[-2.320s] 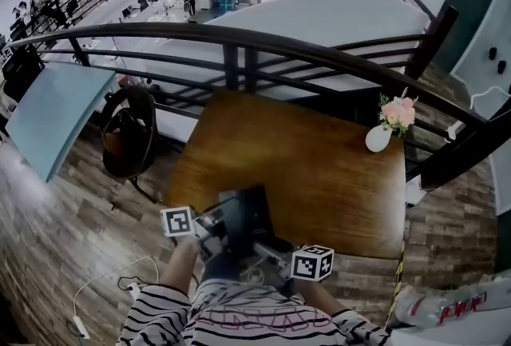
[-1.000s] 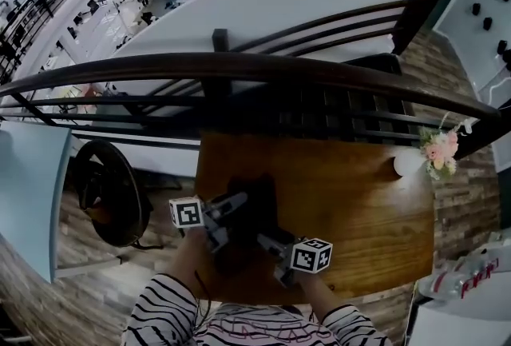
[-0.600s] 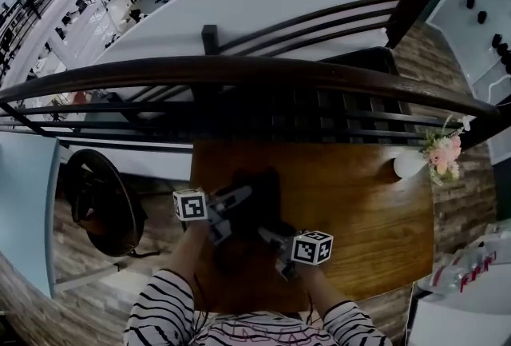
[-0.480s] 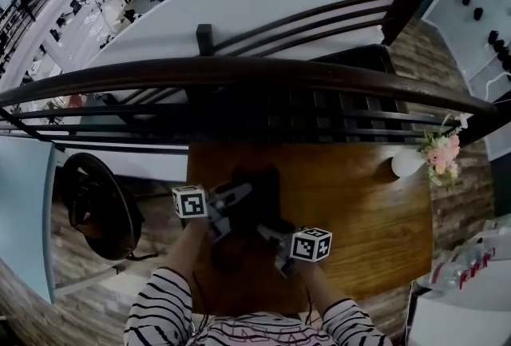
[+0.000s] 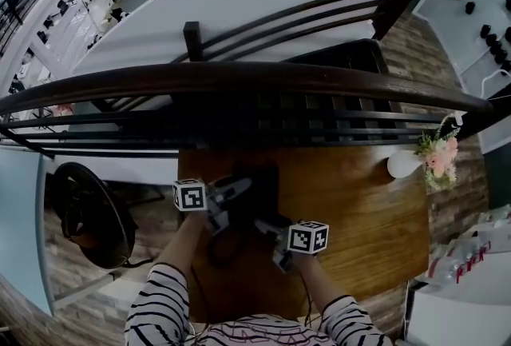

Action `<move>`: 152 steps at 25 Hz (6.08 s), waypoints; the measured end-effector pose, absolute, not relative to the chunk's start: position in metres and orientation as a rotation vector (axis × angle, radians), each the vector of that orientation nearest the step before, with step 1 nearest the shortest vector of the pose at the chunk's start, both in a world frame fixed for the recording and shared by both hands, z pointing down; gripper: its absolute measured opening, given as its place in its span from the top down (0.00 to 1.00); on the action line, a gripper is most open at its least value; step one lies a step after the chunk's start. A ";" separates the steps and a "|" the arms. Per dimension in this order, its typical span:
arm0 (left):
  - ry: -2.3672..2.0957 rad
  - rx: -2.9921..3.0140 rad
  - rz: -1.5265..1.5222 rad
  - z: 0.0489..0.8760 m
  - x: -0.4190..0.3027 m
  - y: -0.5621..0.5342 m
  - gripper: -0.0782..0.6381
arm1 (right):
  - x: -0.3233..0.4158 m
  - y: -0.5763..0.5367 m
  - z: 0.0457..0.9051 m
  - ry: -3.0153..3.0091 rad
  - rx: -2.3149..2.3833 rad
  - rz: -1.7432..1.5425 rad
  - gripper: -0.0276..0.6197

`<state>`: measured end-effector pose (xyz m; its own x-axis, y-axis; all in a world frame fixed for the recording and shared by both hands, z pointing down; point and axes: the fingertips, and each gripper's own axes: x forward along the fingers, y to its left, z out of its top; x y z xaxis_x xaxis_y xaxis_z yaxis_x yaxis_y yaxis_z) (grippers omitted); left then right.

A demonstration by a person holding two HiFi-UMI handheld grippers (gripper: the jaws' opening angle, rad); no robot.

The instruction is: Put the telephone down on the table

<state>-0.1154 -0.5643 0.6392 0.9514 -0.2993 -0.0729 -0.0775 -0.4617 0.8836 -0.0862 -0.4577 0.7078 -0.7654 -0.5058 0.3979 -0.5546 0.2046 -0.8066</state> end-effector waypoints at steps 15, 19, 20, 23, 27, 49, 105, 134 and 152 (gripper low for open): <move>-0.264 1.929 -0.250 0.671 -0.111 -0.586 0.64 | -0.079 -0.473 0.721 -2.243 1.093 1.722 0.52; -0.259 1.895 -0.261 0.675 -0.111 -0.587 0.64 | -0.079 -0.475 0.720 -2.233 1.109 1.751 0.47; -0.253 1.899 -0.264 0.676 -0.111 -0.587 0.64 | -0.079 -0.474 0.720 -2.232 1.112 1.753 0.46; -0.237 1.919 -0.262 0.676 -0.108 -0.587 0.64 | -0.077 -0.473 0.720 -2.235 1.122 1.756 0.45; -0.230 1.911 -0.254 0.677 -0.107 -0.585 0.64 | -0.075 -0.471 0.716 -2.259 1.110 1.795 0.41; -0.273 1.947 -0.199 0.677 -0.103 -0.578 0.61 | -0.048 -0.454 0.714 -2.244 1.184 1.692 0.34; -1.124 2.292 -0.336 0.530 -0.110 -0.193 0.89 | 0.038 -0.141 0.592 -2.617 1.290 1.228 0.96; -1.367 2.282 -0.166 0.535 -0.037 -0.002 0.89 | 0.099 0.005 0.580 -2.654 1.115 1.064 0.96; -1.389 2.269 -0.146 0.537 -0.024 0.035 0.89 | 0.104 0.040 0.589 -2.623 1.120 1.075 0.96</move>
